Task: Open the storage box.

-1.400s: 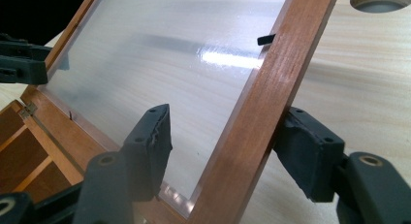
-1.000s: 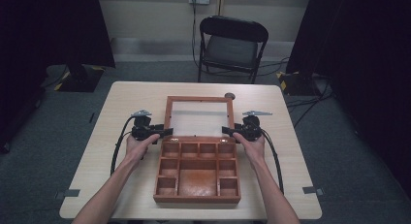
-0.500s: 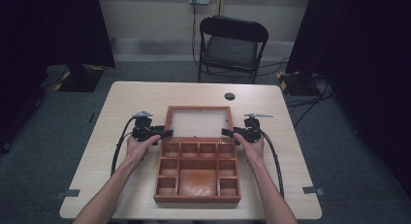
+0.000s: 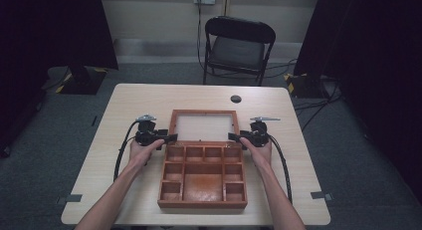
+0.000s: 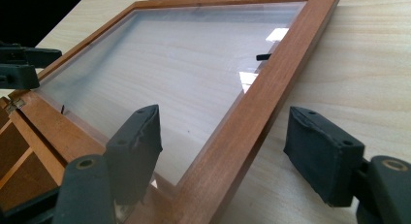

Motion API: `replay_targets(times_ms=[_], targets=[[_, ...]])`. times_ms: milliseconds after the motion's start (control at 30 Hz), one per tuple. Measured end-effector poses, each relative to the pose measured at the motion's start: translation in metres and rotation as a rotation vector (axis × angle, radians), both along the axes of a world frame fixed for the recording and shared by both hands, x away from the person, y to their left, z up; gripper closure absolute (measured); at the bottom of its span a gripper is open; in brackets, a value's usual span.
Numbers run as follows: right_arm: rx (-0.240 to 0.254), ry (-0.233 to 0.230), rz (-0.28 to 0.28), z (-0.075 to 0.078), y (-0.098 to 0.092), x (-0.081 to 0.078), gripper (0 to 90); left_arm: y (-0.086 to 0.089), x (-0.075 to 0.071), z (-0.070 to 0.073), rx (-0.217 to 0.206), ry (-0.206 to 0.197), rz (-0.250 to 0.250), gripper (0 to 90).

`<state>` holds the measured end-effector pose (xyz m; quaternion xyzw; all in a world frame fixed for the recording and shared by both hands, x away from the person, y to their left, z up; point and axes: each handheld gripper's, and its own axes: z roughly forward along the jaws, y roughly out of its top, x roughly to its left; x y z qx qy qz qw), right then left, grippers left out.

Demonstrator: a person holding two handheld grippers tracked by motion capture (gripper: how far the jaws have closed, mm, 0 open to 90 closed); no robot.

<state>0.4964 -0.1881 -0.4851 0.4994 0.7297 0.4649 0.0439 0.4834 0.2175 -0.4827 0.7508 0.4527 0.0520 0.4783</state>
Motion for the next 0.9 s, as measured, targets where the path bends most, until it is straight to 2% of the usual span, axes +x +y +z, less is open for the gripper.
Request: replay_targets(times_ms=[100, 300, 567, 667, 733, 833, 900], targets=[[-0.001, -0.008, 0.0, 0.003, -0.002, -0.002, 28.1, 0.004, -0.002, 0.005, 0.011, -0.008, 0.002, 32.7], [-0.027, -0.047, -0.009, 0.021, -0.012, -0.013, 25.5, 0.018, -0.013, 0.017, 0.031, -0.036, 0.023, 28.4], [-0.064, -0.083, -0.032, 0.032, -0.043, -0.041, 22.0, 0.045, -0.036, 0.019, 0.089, -0.038, 0.039, 25.8], [-0.097, -0.086, -0.038, 0.033, -0.058, -0.055, 20.8, 0.055, -0.046, 0.017, 0.13, -0.031, 0.053, 23.1], [-0.118, -0.075, -0.043, 0.032, -0.065, -0.064, 20.1, 0.062, -0.053, 0.014, 0.173, -0.034, 0.061, 21.9], [-0.161, -0.059, -0.046, 0.028, -0.078, -0.077, 19.7, 0.072, -0.062, 0.009, 0.21, -0.02, 0.075, 19.3], [-0.185, -0.045, -0.055, 0.024, -0.087, -0.088, 19.5, 0.077, -0.068, 0.007, 0.268, -0.014, 0.086, 18.9]])
